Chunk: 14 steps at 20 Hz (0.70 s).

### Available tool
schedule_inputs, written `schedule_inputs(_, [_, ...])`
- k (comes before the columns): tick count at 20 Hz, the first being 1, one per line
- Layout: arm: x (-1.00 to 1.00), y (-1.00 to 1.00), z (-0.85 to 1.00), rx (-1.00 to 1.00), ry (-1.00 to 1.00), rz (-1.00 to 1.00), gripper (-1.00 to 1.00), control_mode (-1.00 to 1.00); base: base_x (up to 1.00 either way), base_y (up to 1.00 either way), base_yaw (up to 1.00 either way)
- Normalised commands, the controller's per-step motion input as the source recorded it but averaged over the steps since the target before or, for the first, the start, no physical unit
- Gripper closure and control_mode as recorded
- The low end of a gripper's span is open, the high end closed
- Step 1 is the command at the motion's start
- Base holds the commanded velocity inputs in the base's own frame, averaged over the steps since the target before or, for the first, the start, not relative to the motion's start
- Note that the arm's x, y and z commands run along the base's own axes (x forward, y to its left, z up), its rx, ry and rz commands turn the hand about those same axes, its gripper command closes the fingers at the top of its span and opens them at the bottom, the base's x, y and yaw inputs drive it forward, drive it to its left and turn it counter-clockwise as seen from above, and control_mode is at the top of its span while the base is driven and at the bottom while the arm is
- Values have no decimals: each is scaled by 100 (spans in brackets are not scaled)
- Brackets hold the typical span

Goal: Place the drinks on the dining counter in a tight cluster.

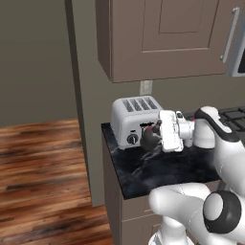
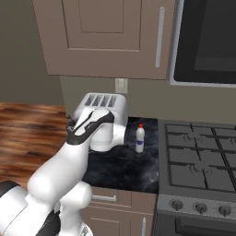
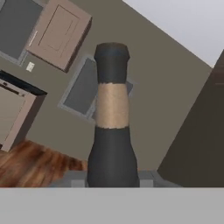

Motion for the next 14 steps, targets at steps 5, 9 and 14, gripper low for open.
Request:
schedule_inputs(5, [-25, 0, 28, 0, -13, 8, 100, -100, 0, 0, 0])
schedule_inputs(9, [-14, 0, 11, 0, -2, 2, 100, -100, 0, 0, 0])
schedule_inputs(14, [-1, 0, 1, 0, 0, 0, 100, -100, 0, 0, 0])
